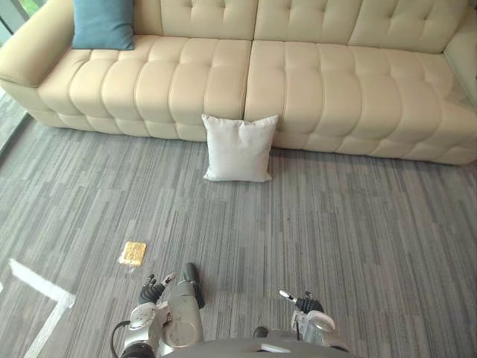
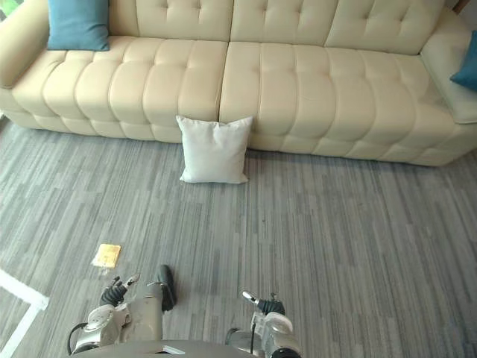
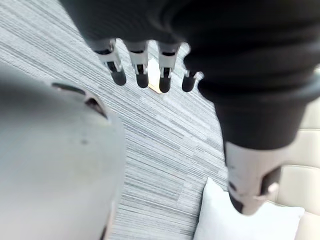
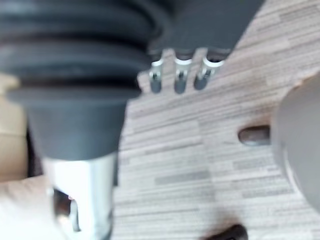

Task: Pick up cushions and gather them together orderly.

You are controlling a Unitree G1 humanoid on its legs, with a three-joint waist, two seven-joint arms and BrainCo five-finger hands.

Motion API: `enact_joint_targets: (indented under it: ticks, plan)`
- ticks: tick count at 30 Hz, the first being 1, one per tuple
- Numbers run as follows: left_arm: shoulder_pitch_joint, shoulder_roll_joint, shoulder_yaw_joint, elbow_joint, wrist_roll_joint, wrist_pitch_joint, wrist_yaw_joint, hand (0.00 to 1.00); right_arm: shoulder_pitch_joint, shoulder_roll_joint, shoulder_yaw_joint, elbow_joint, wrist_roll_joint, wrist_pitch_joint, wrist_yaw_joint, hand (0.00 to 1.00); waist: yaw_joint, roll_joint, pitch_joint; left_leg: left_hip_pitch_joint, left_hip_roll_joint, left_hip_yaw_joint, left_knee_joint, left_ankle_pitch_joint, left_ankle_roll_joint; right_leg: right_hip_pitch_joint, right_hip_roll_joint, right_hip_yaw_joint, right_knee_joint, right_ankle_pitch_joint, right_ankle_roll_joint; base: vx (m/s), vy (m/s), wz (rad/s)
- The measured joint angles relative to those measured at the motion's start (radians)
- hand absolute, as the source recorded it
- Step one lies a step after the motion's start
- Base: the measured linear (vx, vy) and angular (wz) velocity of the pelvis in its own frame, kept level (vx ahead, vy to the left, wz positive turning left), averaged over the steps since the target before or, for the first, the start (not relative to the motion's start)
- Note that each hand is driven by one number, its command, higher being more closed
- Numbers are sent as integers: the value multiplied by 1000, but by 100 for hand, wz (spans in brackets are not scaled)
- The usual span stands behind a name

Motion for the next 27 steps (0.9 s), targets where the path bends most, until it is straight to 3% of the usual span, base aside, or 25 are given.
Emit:
enact_joint_targets:
  ticks: [2, 4, 5, 6, 7, 8, 9, 11, 12, 15, 16, 19, 21, 25, 26, 27]
  plan:
    - [4, -2, 5, 13, 0, 2, -1, 0, -8, -5, 2, -5, 0, -10, 0, 0, -6, 3, 1, 78, -9, 16, -58, -2, -3, -71, 13, -58, -55, -42, -19, 335, 13, -11]
    - [-7, -10, 5, 22, 0, 2, -1, 0, -17, -14, 3, -7, 0, -13, 1, 0, -23, 15, 1, 151, -8, 22, -127, -1, -9, -121, 57, -141, -299, -52, -38, 433, -68, 5]
    - [-14, -14, 3, 27, 0, 2, -1, 0, -19, -18, 2, -12, 0, -13, 1, 0, -28, 19, 4, 182, -8, 19, -158, -4, -30, -138, 84, -162, -473, -11, -49, 441, -116, 16]
    - [-16, -14, 3, 30, 0, 2, -1, 0, -19, -20, 2, -12, 0, -12, 1, 0, -30, 20, 4, 194, -10, 17, -168, -6, -41, -143, 95, -160, -546, 21, -52, 486, -160, 26]
    - [-15, -14, 3, 35, 4, 2, -1, 0, -11, -24, 2, -14, 0, -12, 1, 0, -34, 16, 4, 219, -23, -2, -185, -18, -68, -133, 110, -134, -689, 105, -49, 450, -189, 38]
    - [-16, -16, 3, 38, 8, 2, -1, 0, 1, -27, 1, -20, 0, -12, 1, 0, -38, 14, 4, 243, -33, -26, -191, -35, -94, -124, 108, -110, -705, 193, -75, 460, -204, 56]
    - [-19, -31, 3, 53, 13, 1, -2, 0, 4, -44, -7, -23, 0, -11, 1, 0, -45, 31, 6, 279, -22, -53, -202, -45, -109, -116, 114, -111, -647, 207, -106, 359, -172, 48]
    - [-15, -68, 2, 63, 27, 0, -4, 0, 14, -74, -26, -28, 0, -8, 1, 0, -47, 92, -11, 290, 23, -95, -172, -47, -112, -116, 135, -141, -573, 106, -108, 451, -237, 29]
    - [-14, -71, 5, 61, 34, -1, -4, 0, 14, -77, -36, -29, 0, -8, 1, 0, -47, 112, -17, 257, 56, -122, -82, -45, -114, -101, 155, -149, -567, 75, -115, 482, -282, 11]
    - [-14, -73, 24, 38, 39, -1, -7, 0, 20, -76, -31, -32, 0, -3, 1, 0, -47, 114, -15, 119, 123, -228, 272, 1, -154, -29, 197, -163, -586, 27, -133, 358, -177, -1]
    - [-11, -78, 42, 13, 38, -1, -9, 0, 31, -77, -21, -32, 0, 1, 0, 0, -35, 114, -13, 41, 156, -254, 494, 9, -168, 26, 223, -162, -608, 12, -148, 288, -85, -18]
    - [-7, -74, 45, -21, 38, 0, -10, 0, 40, -76, 4, -26, 3, 5, 0, 0, -23, 93, -5, -65, 185, -213, 637, -1, -152, 124, 243, -148, -652, -8, -154, 335, -41, -26]
    - [-8, -76, 43, -37, 38, -1, -10, 0, 38, -71, 3, -26, 25, 6, 0, 0, -13, 90, -6, -125, 183, -164, 572, -24, -127, 167, 241, -123, -699, 1, -143, 382, 44, -37]
    - [-15, -77, 33, -44, 38, -2, -8, 0, 32, -59, -5, -26, 30, 6, -1, 0, 0, 81, -1, -158, 116, -143, 210, -32, -114, 239, 200, -85, -750, 16, -114, 322, 187, -24]
    - [-10, -86, 23, -38, 38, -3, -5, 0, 37, -60, -5, -30, 30, 4, -2, 0, 1, 96, -9, -147, 95, -148, 43, 113, -88, 247, 200, -74, -756, 13, -78, 173, 170, -33]
    - [-17, -65, 21, -27, 37, -8, -5, 0, 32, -43, 1, -26, 31, 5, -1, 0, 4, 71, -14, -135, 68, -143, 39, 126, -108, 257, 181, -41, -776, 3, -41, 213, 199, -31]
